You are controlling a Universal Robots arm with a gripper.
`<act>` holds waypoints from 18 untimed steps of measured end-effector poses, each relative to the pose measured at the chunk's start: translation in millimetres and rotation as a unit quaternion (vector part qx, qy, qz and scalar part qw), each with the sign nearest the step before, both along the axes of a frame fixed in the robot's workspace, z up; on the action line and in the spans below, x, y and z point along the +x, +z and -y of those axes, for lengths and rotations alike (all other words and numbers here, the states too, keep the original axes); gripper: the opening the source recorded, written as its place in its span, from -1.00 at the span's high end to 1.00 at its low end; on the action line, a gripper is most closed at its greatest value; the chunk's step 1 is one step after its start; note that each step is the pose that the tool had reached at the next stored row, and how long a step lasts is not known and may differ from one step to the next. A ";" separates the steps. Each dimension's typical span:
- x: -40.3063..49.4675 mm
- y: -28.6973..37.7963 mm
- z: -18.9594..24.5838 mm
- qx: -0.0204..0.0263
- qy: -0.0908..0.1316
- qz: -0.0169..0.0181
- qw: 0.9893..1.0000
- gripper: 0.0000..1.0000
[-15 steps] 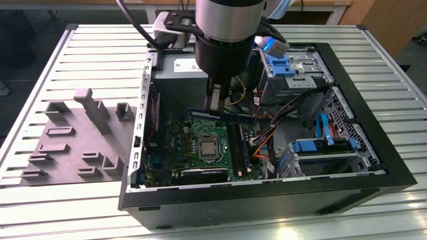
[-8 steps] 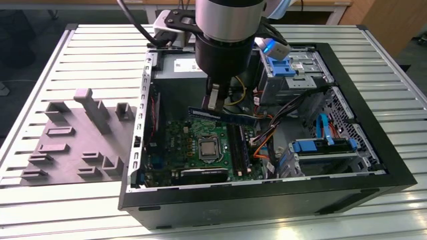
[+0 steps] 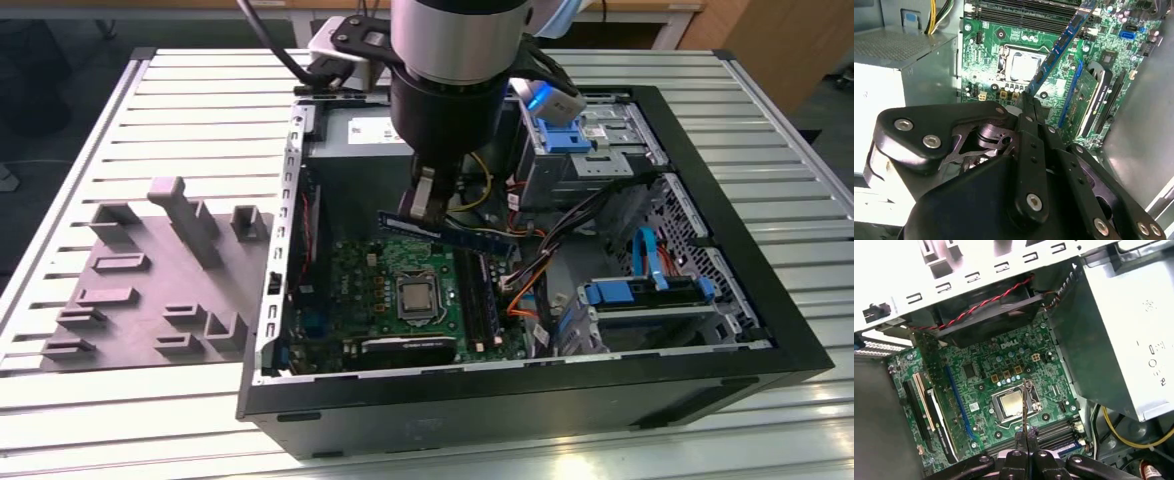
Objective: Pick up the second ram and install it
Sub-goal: 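Insert the second ram into the second slot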
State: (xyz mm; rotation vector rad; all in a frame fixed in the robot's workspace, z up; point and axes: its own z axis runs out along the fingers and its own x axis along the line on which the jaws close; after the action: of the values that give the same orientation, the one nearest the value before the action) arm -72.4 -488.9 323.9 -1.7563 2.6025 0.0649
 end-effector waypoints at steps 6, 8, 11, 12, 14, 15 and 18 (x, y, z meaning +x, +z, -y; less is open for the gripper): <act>0.0 -0.1 0.0 0.000 -0.027 0.000 1.000 0.76; 0.0 -0.1 0.0 0.000 -0.037 0.000 0.999 0.76; 0.0 -0.2 0.0 0.000 -0.051 0.000 0.999 0.76; 0.0 -0.2 0.0 0.000 -0.056 0.000 0.998 0.76; 0.0 -0.2 0.0 0.000 -0.065 0.000 0.998 0.76; 0.0 -0.2 0.0 0.000 -0.070 0.000 0.998 0.76; 0.0 -0.3 0.0 0.000 -0.085 0.000 0.996 0.76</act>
State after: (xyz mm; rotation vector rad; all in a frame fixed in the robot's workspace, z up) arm -72.4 -488.9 323.6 -1.5270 2.7393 0.0645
